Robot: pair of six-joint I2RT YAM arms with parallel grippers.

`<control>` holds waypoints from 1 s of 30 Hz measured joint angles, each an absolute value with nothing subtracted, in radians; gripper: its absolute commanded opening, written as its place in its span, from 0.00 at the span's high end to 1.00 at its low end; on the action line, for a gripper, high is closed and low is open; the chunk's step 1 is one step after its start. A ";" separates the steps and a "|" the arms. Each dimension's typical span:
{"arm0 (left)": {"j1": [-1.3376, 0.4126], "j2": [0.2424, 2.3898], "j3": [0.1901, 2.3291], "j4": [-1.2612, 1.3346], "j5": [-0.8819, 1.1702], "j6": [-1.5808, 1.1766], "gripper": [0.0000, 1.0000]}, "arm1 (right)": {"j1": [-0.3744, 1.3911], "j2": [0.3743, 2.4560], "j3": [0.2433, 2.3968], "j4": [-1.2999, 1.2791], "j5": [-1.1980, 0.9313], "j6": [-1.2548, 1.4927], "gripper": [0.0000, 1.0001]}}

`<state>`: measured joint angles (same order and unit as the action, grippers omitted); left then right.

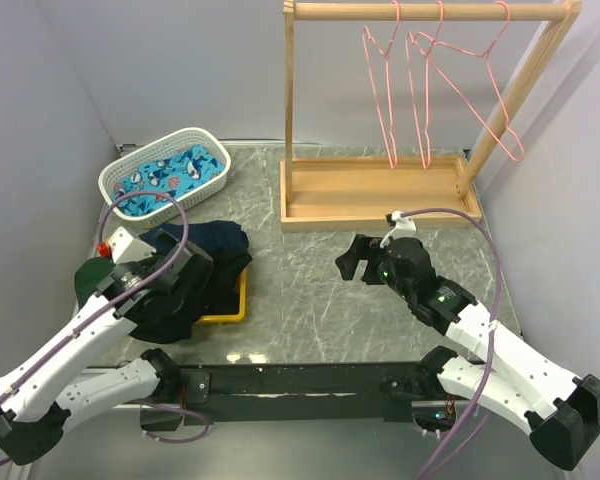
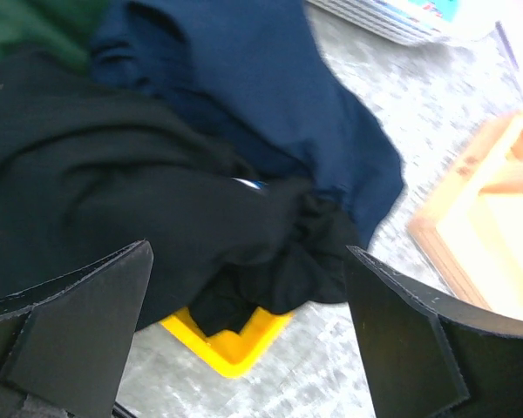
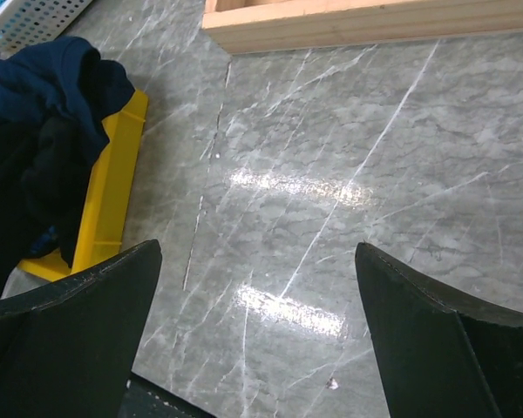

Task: Place the t-shirt on the hanger
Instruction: Pick up the T-shirt and place it in the bin.

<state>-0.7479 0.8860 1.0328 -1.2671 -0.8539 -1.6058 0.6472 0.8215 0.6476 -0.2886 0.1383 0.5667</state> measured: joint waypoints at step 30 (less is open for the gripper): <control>-0.573 0.754 1.424 -0.980 -0.882 -1.069 0.99 | 0.647 0.900 0.805 -0.303 0.062 0.544 0.00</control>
